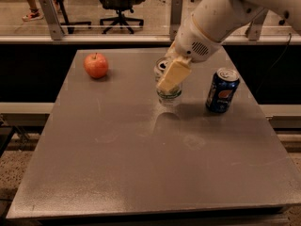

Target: Move 7up can near pepsi can

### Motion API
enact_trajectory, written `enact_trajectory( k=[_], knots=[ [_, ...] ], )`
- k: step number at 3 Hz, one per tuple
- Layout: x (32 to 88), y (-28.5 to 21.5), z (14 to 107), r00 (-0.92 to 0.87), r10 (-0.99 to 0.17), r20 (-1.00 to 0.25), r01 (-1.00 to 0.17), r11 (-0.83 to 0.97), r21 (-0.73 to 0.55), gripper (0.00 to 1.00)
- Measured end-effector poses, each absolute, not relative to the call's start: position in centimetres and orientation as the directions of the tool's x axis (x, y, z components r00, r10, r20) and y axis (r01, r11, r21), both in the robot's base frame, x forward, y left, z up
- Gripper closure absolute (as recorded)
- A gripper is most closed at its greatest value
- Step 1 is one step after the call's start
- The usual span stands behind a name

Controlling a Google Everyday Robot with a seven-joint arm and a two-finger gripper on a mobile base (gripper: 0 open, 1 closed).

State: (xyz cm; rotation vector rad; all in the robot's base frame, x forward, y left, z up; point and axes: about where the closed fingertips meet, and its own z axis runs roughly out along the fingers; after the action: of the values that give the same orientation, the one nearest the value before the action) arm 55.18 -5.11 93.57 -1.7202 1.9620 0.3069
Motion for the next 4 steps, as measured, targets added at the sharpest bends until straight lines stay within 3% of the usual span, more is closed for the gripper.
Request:
enact_trajectory(
  k=[2, 3, 4],
  knots=[
    [58.1, -9.3, 92.4, -0.147, -0.814, -0.562, -0.962, 0.251, -0.112, 1.0],
    [58.8, -10.8, 92.0, -0.168, -0.805, -0.569, -0.955, 0.275, -0.108, 0.87],
    [59.1, -11.9, 91.7, -0.18, -0.802, -0.57, -0.949, 0.293, -0.113, 0.64]
  ],
)
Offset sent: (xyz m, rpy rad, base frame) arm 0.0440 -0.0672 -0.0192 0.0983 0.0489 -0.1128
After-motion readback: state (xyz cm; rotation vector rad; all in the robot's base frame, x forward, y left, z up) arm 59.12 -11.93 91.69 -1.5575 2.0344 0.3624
